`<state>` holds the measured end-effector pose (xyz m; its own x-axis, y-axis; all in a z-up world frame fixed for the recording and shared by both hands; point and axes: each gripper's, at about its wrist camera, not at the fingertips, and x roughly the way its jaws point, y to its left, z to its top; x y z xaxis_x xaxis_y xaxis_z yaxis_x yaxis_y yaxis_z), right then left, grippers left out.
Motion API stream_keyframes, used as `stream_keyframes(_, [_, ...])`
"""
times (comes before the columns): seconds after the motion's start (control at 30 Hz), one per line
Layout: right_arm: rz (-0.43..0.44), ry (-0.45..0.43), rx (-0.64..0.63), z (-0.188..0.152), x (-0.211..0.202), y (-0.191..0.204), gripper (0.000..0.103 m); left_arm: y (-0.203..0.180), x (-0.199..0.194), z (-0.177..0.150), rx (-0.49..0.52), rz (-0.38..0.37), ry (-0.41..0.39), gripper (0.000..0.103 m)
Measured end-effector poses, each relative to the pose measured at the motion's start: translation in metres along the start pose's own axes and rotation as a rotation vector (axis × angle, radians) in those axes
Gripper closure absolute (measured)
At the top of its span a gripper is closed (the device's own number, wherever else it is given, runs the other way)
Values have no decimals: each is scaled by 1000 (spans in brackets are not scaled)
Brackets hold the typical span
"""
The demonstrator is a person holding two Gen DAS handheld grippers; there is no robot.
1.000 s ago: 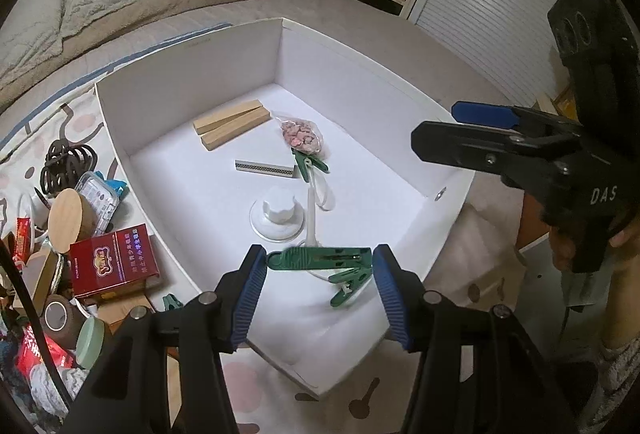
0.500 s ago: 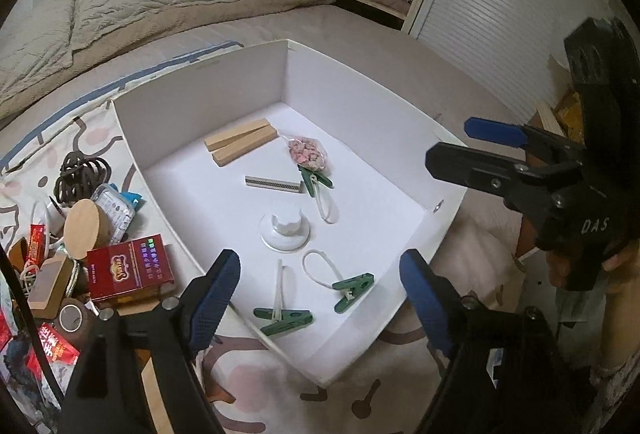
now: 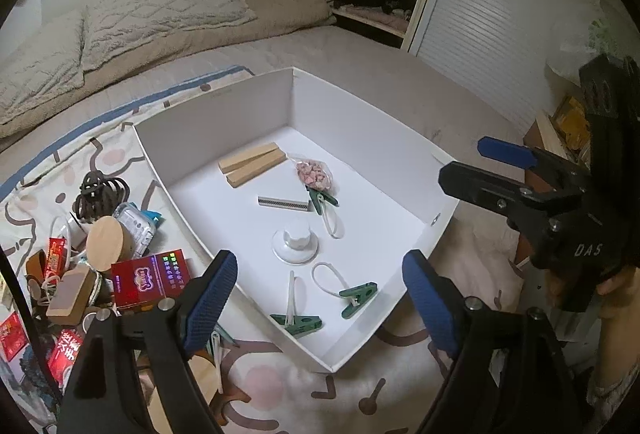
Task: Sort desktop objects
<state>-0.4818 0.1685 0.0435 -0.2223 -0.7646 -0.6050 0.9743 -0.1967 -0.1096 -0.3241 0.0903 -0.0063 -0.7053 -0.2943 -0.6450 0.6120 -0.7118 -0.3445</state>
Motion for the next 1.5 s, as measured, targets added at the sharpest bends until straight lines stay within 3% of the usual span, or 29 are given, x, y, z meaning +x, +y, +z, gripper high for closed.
stream_keyframes(0.17, [-31, -26, -6, -6, -9, 4, 0, 1, -9, 0, -16, 24, -32, 16])
stream_keyframes(0.5, [-75, -69, -4, -12, -23, 14, 0, 2, -27, 0, -32, 73, -102, 5])
stream_keyframes(0.53, [-34, -68, -19, -13, -25, 14, 0, 2, -29, 0, -32, 82, -108, 5])
stream_keyframes(0.67, [-47, -72, -19, -15, -30, 17, 0, 2, -38, -1, -38, 111, -140, 5])
stream_keyframes(1.5, [-98, -147, 8, -23, -69, 29, 0, -6, -78, -7, 0, 139, -227, 0])
